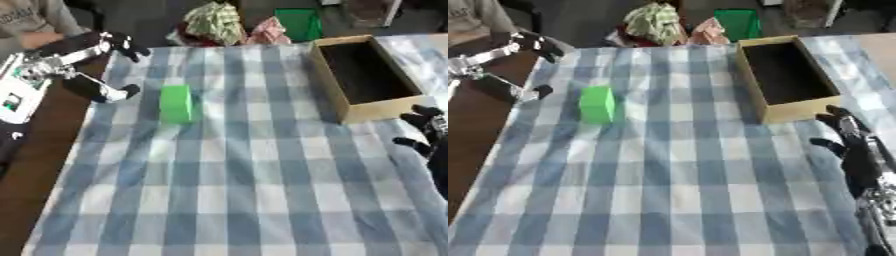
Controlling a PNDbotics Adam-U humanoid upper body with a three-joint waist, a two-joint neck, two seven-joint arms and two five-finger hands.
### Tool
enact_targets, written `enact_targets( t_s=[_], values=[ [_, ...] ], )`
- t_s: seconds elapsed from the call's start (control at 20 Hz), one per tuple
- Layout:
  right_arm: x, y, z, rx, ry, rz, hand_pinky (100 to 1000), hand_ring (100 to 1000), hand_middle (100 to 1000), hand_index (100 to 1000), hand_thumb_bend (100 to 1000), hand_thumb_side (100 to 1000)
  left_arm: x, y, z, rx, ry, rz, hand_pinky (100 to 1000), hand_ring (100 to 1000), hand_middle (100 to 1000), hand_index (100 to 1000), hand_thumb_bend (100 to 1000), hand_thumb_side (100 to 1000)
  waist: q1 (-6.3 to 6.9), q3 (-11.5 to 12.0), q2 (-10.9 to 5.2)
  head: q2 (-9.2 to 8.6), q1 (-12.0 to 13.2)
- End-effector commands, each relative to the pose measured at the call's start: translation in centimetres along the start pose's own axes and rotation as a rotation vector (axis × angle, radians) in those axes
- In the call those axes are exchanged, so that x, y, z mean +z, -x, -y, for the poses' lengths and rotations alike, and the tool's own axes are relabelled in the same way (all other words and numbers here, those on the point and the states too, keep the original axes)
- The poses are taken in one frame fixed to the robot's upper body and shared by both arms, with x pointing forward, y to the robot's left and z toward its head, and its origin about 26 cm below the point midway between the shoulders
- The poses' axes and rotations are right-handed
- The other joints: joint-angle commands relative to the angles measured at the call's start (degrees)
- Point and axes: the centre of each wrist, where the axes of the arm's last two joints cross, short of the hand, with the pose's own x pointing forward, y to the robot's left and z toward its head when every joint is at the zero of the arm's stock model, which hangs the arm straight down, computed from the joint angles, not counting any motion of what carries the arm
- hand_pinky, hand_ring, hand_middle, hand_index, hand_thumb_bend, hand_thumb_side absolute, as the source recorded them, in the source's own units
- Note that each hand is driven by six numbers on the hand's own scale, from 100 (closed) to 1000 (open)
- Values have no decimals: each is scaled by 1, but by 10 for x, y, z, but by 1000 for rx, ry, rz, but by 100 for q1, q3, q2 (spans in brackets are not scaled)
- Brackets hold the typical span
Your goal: Pick up objects on the table and place them in the box.
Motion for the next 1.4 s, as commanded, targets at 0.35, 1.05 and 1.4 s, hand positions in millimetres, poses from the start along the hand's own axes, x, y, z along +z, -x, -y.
enact_targets(
  t_s=[0.35,1.05,1.4],
  values=[
    [-3,-6,1,21,-17,18,705,1000,769,898,100,826,-31,1,-2,-128,84,23,796,758,801,889,363,401,-20,-53,-109,-6,35],
    [-3,-4,-1,18,-25,12,705,1000,770,897,100,830,-57,-1,28,-150,78,-55,810,776,830,892,356,418,-20,-105,-125,-6,76],
    [-2,-3,-1,18,-26,8,705,1000,770,897,100,840,-63,-1,43,-168,114,-80,805,771,823,891,357,442,-12,-120,-106,-6,87]
  ],
)
